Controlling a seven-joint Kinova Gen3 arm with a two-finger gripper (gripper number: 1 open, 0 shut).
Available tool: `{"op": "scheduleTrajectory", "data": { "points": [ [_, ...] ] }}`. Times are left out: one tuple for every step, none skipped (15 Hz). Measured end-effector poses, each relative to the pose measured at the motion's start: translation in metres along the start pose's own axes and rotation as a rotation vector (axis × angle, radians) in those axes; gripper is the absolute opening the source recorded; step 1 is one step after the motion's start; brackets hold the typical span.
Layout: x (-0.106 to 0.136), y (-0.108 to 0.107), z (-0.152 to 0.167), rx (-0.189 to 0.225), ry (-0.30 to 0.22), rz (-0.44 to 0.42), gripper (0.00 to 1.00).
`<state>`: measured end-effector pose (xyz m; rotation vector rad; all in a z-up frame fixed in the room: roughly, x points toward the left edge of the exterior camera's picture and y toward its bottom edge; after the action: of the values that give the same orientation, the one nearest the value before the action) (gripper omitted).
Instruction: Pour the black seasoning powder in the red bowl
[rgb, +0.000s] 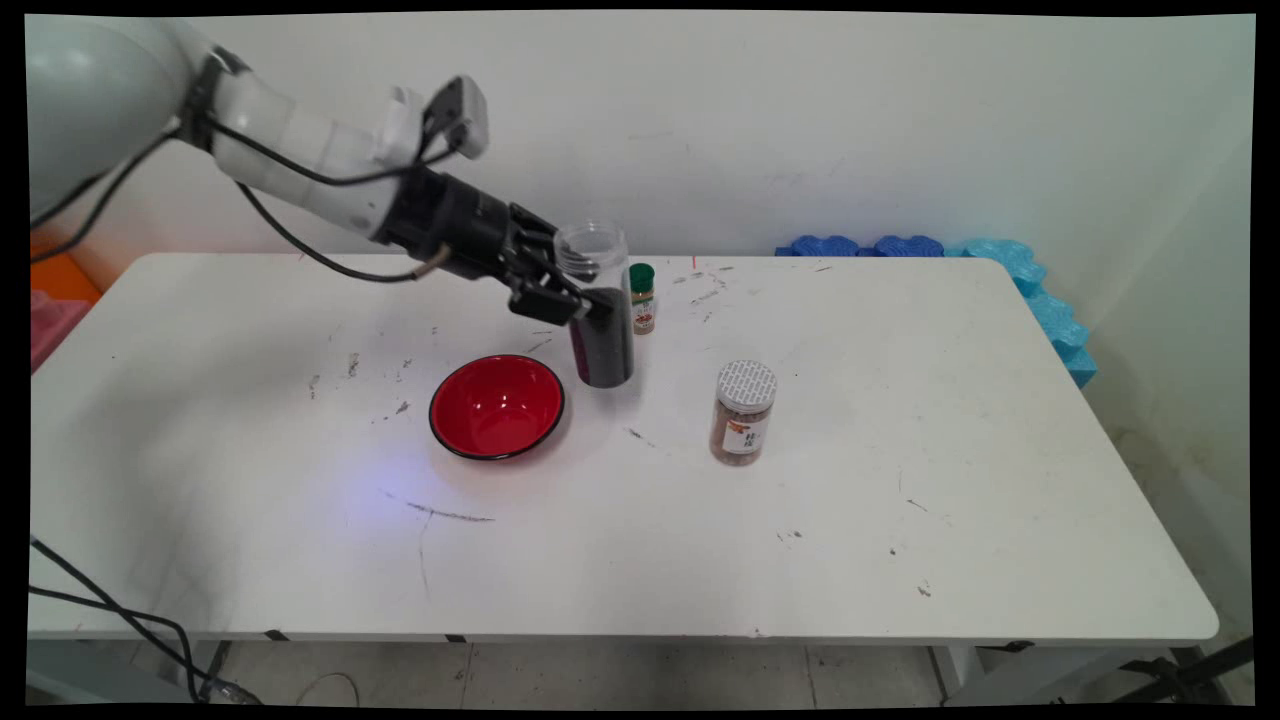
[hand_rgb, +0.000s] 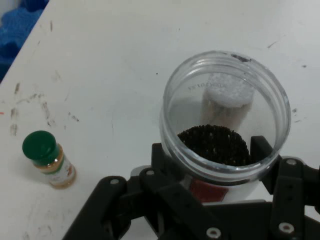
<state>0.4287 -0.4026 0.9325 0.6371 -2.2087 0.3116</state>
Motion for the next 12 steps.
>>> {"op": "scheduleTrajectory", "data": {
  "points": [
    [0.002,0.002,-0.009,-0.006,0.003,0.003,0.00],
    [0.003,0.003,-0.015,-0.010,0.004,0.004,0.00],
    [0.005,0.005,-0.025,-0.019,0.007,0.009,0.00],
    [0.007,0.007,-0.033,-0.027,0.008,0.013,0.00],
    [0.007,0.009,-0.044,-0.037,0.008,0.018,0.00],
    [0.007,0.012,-0.053,-0.047,0.008,0.023,0.00],
    [0.007,0.013,-0.061,-0.056,0.007,0.027,0.00],
    [0.007,0.014,-0.066,-0.062,0.006,0.030,0.00],
    [0.006,0.016,-0.074,-0.072,0.005,0.034,0.00],
    [0.005,0.018,-0.080,-0.079,0.003,0.037,0.00],
    [0.003,0.020,-0.088,-0.087,0.000,0.039,0.00],
    [0.002,0.021,-0.093,-0.093,-0.003,0.041,0.00]
  ]
}}
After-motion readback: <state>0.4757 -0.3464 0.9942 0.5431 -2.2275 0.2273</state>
